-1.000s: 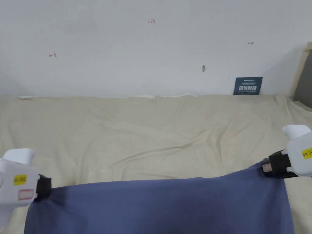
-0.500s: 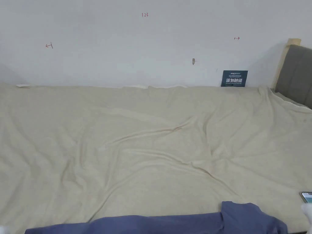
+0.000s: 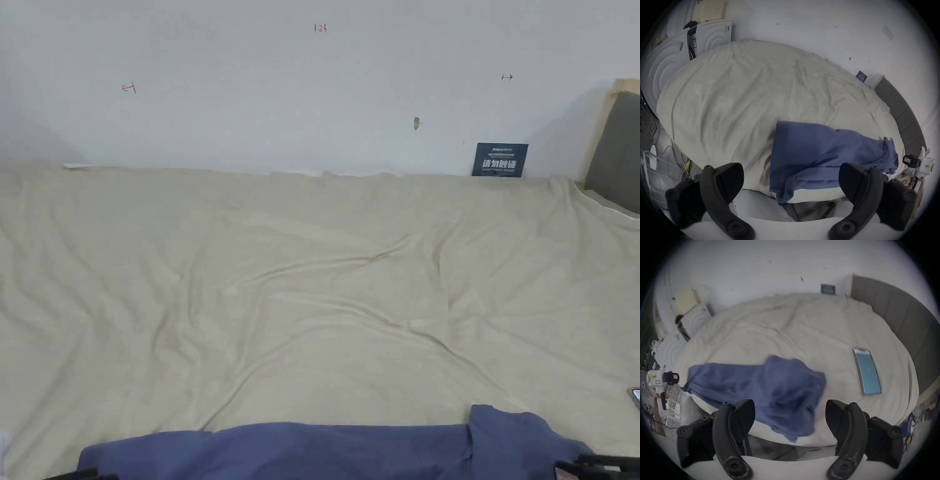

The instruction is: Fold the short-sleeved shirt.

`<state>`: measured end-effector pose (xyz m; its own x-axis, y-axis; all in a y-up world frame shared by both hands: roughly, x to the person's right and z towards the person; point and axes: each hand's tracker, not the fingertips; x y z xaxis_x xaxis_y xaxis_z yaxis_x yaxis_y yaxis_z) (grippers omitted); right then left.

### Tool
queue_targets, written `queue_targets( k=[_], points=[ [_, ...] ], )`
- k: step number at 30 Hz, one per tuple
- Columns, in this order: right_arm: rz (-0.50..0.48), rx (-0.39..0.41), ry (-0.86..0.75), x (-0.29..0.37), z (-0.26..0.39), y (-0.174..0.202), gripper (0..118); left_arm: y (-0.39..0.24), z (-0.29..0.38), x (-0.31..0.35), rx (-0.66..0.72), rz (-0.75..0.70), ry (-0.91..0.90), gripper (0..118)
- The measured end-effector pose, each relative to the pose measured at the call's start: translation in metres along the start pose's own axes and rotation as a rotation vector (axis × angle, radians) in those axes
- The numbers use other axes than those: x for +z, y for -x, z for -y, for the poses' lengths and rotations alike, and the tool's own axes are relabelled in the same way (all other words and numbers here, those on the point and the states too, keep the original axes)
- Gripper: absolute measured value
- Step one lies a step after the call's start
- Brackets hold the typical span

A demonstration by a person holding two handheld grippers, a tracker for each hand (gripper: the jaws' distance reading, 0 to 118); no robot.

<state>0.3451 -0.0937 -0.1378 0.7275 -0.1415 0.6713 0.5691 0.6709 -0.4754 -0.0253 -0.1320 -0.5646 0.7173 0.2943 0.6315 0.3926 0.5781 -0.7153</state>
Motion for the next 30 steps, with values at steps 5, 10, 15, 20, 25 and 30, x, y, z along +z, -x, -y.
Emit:
queue_targets(
  k=[5,10,15,20,25,30],
  points=[
    [-0.228,-0.047,-0.103,0.002,-0.008,0.049,87,0.01,0.01,0.015,0.079,0.122,-0.046,112],
    [-0.388,-0.119,-0.021,-0.056,-0.005,0.09,0,0.031,0.029,0.005,0.107,0.065,0.0,9],
    [-0.497,-0.074,0.101,-0.1,0.005,0.143,0,0.06,0.048,-0.005,0.214,0.155,0.029,0],
    [-0.51,0.006,0.161,-0.117,0.01,0.181,0,0.071,0.041,-0.008,0.208,0.149,0.015,0],
    [-0.497,0.01,0.187,-0.122,0.009,0.192,0,0.084,0.022,-0.013,0.211,0.231,-0.025,0],
    [-0.476,-0.004,0.207,-0.129,0.01,0.194,0,0.085,-0.006,-0.036,0.242,0.37,0.002,118]
  ],
)
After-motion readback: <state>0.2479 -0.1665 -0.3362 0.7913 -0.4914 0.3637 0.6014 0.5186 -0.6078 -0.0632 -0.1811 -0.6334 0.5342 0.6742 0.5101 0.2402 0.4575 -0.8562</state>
